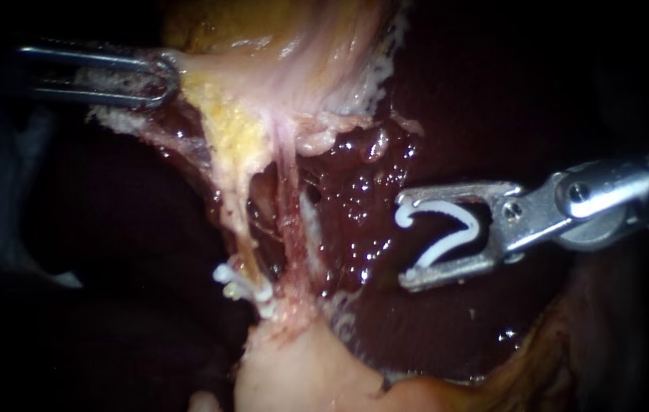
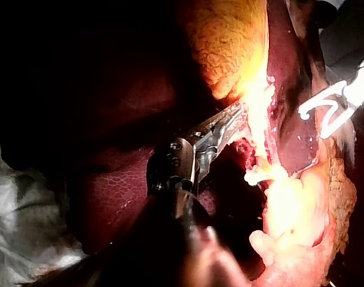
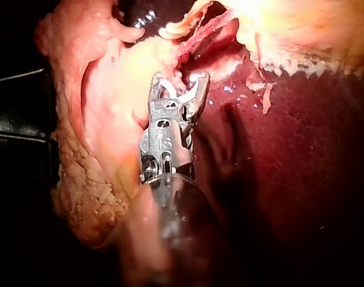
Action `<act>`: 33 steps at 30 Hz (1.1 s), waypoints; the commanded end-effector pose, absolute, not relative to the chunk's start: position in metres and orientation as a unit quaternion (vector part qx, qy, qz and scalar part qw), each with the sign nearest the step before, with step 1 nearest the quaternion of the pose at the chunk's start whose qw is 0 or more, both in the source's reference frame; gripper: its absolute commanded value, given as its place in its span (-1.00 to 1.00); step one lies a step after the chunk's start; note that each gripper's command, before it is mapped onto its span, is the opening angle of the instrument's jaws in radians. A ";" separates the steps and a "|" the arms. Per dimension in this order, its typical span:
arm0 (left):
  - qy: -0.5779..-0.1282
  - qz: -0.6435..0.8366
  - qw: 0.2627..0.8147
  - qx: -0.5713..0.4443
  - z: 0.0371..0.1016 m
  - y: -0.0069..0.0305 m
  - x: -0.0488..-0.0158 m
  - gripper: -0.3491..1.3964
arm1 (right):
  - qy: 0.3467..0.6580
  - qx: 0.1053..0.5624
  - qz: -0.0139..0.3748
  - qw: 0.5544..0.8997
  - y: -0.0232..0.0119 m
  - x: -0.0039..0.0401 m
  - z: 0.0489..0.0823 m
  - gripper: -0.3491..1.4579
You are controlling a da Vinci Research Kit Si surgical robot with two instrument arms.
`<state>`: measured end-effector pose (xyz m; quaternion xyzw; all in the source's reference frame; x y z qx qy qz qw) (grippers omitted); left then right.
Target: Clipping third clip left tube
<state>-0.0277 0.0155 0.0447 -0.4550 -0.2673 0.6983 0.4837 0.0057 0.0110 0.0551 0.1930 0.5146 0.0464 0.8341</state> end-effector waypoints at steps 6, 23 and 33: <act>-0.267 0.699 0.484 -0.455 0.0450 0.0155 -0.0277 -1.00 | 0.517 0.218 0.081 0.824 0.0105 0.0085 0.0544 -0.06; -0.266 0.699 0.484 -0.455 0.0450 0.0154 -0.0278 -1.00 | 0.527 0.268 0.144 0.793 0.0108 0.0146 0.0558 -0.06; -0.266 0.699 0.484 -0.455 0.0450 0.0154 -0.0278 -1.00 | 0.527 0.282 0.158 0.786 0.0109 0.0165 0.0586 -0.06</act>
